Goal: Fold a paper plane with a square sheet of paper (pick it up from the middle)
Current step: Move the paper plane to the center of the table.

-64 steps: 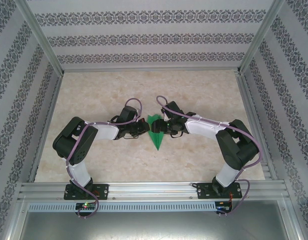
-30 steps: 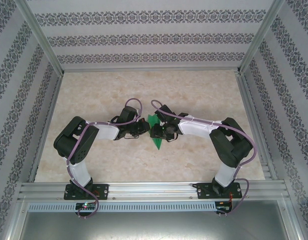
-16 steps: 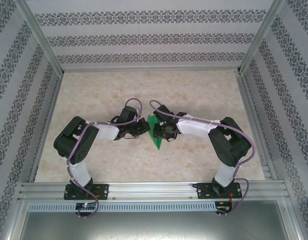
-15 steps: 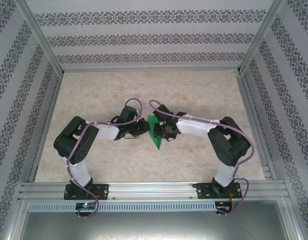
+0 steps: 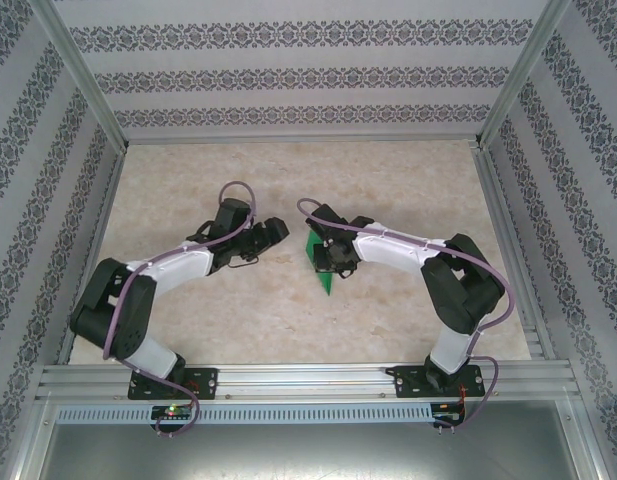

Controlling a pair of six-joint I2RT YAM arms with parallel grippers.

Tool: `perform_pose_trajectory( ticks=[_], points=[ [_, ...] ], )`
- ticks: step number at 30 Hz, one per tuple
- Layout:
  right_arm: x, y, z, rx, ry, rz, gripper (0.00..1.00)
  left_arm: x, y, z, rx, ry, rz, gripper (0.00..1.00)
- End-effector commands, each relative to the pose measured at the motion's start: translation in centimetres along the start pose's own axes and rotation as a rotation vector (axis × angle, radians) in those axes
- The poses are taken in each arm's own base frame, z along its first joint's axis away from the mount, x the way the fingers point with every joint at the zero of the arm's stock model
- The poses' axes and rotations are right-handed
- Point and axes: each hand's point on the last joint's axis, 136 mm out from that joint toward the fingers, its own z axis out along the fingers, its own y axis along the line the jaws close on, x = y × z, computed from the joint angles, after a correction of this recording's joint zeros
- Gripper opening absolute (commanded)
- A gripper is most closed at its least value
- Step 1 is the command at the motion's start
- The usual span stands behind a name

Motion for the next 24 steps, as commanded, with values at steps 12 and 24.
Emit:
perform_pose_trajectory(
  ticks=[12, 24],
  points=[
    [-1.3, -1.4, 1.6, 0.076, 0.028, -0.015, 0.22, -1.1, 5.5, -3.3, -0.273, -0.071, 0.015, 1.0],
    [-0.8, -2.1, 3.4, 0.115, 0.063, -0.005, 0.19, -1.0, 5.9, -3.3, -0.297, -0.067, 0.017, 1.0]
  ],
)
